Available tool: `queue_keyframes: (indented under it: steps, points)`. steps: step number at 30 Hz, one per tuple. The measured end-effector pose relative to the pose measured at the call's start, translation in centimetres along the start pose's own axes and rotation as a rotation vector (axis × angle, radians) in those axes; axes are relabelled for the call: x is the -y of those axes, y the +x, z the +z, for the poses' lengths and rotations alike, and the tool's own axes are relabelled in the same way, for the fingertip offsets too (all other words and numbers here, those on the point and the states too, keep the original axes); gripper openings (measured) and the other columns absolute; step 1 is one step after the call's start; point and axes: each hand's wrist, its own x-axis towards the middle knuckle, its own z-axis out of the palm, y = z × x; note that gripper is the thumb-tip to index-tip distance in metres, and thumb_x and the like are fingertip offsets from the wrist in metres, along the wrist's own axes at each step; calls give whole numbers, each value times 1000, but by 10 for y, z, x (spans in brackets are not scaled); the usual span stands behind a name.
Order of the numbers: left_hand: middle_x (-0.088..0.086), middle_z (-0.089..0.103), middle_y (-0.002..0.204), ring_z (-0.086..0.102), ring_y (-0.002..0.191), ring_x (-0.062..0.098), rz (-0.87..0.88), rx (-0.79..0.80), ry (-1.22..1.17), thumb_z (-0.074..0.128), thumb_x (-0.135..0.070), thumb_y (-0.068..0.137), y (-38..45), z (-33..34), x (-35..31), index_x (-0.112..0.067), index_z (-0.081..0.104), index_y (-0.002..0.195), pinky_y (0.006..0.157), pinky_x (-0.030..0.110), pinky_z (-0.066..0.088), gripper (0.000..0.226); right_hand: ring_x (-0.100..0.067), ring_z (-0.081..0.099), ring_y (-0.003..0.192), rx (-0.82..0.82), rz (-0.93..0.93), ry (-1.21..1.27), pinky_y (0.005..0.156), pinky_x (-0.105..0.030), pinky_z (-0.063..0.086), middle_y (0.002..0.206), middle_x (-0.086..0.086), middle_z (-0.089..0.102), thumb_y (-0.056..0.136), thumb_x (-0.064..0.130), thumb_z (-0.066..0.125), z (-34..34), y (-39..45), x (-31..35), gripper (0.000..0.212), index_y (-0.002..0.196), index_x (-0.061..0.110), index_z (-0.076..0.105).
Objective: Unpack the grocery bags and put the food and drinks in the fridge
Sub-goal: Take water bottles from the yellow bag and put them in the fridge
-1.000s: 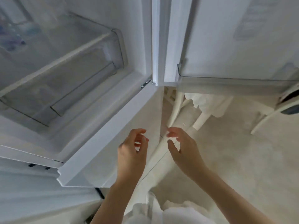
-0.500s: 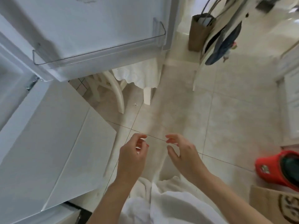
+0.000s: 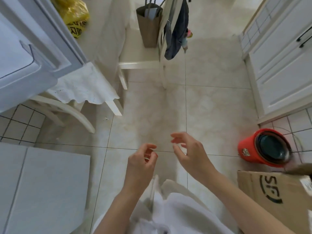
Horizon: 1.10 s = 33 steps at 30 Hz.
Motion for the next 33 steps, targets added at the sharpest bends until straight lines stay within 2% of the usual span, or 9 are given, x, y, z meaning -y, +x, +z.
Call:
queue_keyframes:
  steps: [6, 12, 17, 23, 28, 33]
  points:
    - [-11, 70, 73, 65, 71, 3, -13, -40, 16, 57, -6, 89, 56, -11, -15, -30, 64, 87, 64, 11, 47, 25, -6, 62, 98, 9, 95, 55, 91, -34, 51, 100, 6, 66, 90, 9, 54, -14, 53, -13, 27, 116, 16, 60]
    - [-12, 69, 73, 64, 72, 0, -45, -104, 49, 56, -8, 91, 156, -42, -34, -28, 62, 96, 63, 8, 46, 22, -7, 62, 99, 53, 115, 29, 91, -34, 51, 102, 10, 66, 91, 13, 54, -21, 139, -3, 26, 117, 17, 59]
    - [-14, 70, 77, 66, 77, -1, -24, -103, 85, 56, -12, 93, 236, -63, -60, -27, 62, 99, 72, 20, 53, 17, -8, 62, 100, 95, 75, -19, 92, -36, 50, 104, 8, 65, 92, 14, 55, -36, 226, 15, 27, 119, 16, 58]
    - [-13, 72, 77, 67, 79, 0, -51, -153, 74, 56, -12, 92, 306, -69, -82, -24, 64, 96, 76, 23, 54, 15, -9, 63, 99, 121, 7, -31, 91, -31, 51, 104, 4, 66, 92, 12, 57, -61, 321, 35, 27, 119, 15, 58]
    - [-13, 72, 79, 65, 79, -5, -133, -202, 51, 55, -12, 93, 362, -58, -97, -22, 65, 98, 74, 16, 52, 15, -7, 63, 97, 211, -20, -36, 90, -27, 52, 103, 7, 66, 94, 13, 56, -80, 409, 32, 25, 118, 17, 58]
    - [-13, 71, 80, 64, 79, -6, -231, -318, -27, 55, -12, 94, 422, -45, -127, -24, 65, 95, 71, 11, 50, 16, -3, 61, 99, 388, -106, -124, 90, -25, 51, 104, 11, 64, 95, 16, 55, -99, 493, 32, 26, 120, 20, 57]
